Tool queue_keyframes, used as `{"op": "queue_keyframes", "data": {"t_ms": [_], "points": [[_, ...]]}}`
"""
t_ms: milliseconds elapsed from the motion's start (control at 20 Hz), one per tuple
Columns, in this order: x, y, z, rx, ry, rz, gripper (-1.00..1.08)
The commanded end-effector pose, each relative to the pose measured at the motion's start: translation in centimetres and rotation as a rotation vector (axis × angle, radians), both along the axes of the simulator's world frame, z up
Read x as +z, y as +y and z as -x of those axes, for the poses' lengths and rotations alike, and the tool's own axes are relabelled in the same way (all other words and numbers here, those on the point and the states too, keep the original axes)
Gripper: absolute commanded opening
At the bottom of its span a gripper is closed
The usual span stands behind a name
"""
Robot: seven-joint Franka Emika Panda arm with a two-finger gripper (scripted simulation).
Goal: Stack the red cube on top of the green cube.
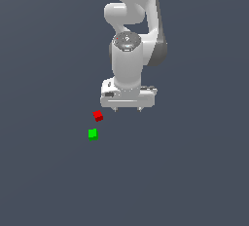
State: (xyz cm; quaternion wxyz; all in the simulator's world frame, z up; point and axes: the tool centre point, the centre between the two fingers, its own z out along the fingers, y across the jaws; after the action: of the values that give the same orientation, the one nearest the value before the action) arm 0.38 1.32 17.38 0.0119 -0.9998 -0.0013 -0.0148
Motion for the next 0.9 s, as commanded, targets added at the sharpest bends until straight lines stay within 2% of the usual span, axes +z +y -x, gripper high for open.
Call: {"op": "queue_keyframes", "data": {"t_ms": [0,450,850], "points": [[0.0,0.0,0.0,0.000,0.000,0.000,1.00],[-0.8,-1.1,0.8,0.037,0.002,0.002,1.00],[-2.9,-3.9,2.7,0.128,0.007,0.008,1.00]]}}
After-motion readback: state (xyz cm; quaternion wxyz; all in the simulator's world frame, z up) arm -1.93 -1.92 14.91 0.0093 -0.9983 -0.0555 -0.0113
